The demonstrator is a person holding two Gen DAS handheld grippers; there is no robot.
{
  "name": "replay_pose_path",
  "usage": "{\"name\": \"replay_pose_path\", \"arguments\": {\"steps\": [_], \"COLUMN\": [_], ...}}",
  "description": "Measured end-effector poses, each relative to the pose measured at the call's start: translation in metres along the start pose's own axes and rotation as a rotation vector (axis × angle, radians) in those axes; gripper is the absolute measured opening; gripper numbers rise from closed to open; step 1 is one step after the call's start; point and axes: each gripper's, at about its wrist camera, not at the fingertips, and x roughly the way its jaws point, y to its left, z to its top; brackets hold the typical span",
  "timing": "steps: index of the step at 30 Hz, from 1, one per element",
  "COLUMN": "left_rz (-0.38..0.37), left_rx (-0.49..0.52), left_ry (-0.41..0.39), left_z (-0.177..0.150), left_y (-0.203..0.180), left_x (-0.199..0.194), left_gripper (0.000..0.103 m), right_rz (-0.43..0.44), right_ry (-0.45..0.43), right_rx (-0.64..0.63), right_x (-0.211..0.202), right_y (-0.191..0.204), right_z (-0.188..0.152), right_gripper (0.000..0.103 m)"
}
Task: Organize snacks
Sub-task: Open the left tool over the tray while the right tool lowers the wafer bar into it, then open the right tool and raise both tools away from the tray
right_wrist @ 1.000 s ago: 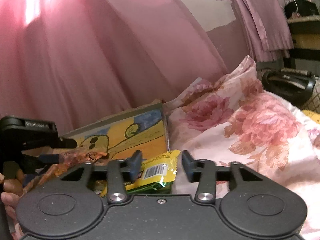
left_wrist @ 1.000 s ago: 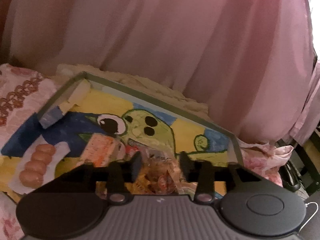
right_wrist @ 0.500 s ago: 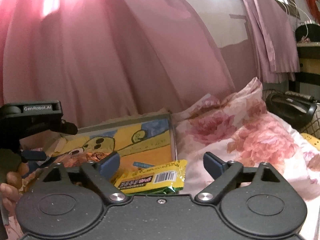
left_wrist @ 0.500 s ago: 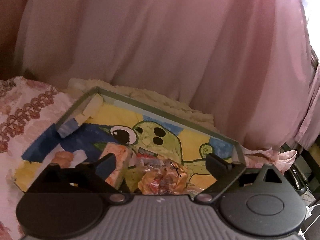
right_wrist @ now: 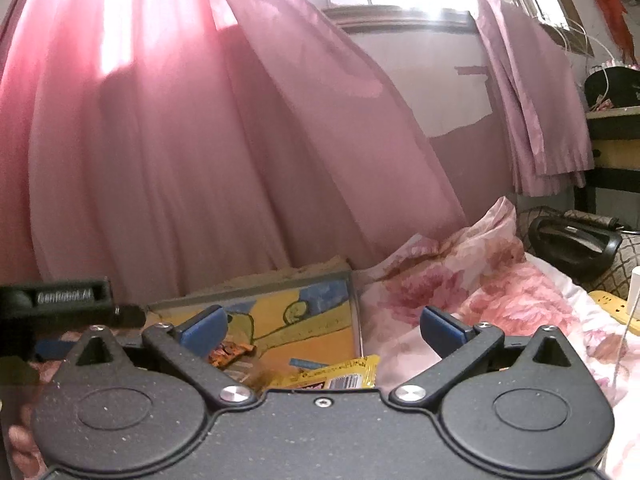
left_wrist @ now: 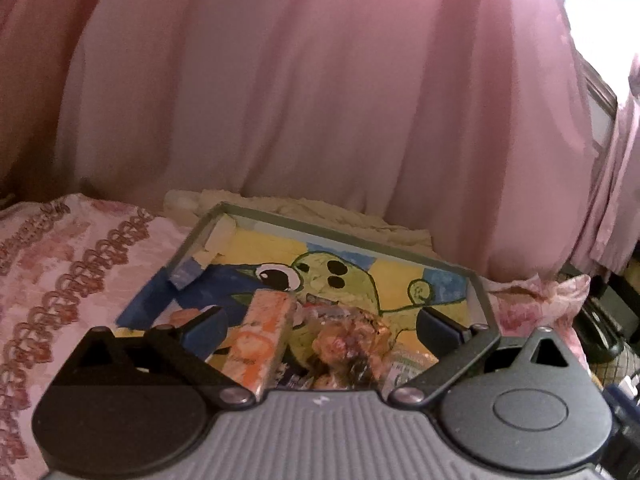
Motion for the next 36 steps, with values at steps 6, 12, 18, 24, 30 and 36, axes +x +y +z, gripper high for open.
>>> {"name": "replay_pose_path", "arguments": {"steps": [6, 12, 18, 24, 30, 36], "left_rz": [0.012, 0.016, 0.009, 0.011, 0.033, 0.044], "left_rx": [0.029, 0.019, 0.04, 0.056, 0.102, 0.118], "left_ry": [-0.022, -0.033, -0.033, -0.042, -0.082, -0.102], "left_z": [-0.01, -0.022, -0.034, -0.05, -0.063, -0.073], "left_y": [0.006, 0.014, 0.021, 0.029, 0.036, 0.043], "left_x": [-0.031, -0.062, -0.087, -0.118, -0.15, -0.174], "left_gripper": [0.102, 0.102, 0.102, 0.102, 0.102, 0.102], "right_rz": [0.01, 0.015, 0.021, 0.025, 0.038, 0.04], "right_ry": [-0.022, -0.041, -0.044, -0.032, -0.034, -0.038], "right_rx": [-0.004, -0.025, -0.041, -0.07, -0.077, -0.071], "right_x": [-0.025, -0.049, -0.079, -0.106, -0.13, -0.15], "right_y": [0.003, 0.01, 0.02, 0.033, 0.046, 0.058], "right_z": [0.006, 0.009, 0.003, -0.009, -0.018, -0.024], "right_gripper": [0.102, 0.102, 0.102, 0.102, 0.102, 0.102]}}
